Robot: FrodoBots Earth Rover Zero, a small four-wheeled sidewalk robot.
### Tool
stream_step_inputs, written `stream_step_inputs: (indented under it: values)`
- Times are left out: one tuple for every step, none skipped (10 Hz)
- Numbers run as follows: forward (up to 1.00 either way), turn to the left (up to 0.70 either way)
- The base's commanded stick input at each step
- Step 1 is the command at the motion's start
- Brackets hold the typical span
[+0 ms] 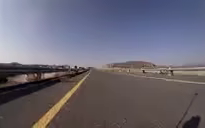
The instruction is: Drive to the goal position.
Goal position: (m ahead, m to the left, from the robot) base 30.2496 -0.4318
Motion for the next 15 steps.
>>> stream_step_inputs:
  values:
    - [0.85, 0.00]
    - [0.85, 0.00]
    - [0.85, 0.00]
    - [0.85, 0.00]
    - [0.85, 0.00]
    - [0.85, 0.00]
    - [0.85, 0.00]
    - [0.85, 0.00]
    - [0.85, 0.00]
    - [0.85, 0.00]
    - [0.85, 0.00]
    - [0.85, 0.00]
    - [0.85, 0.00]
    - [0.85, 0.00]
    - [0.85, 0.00]
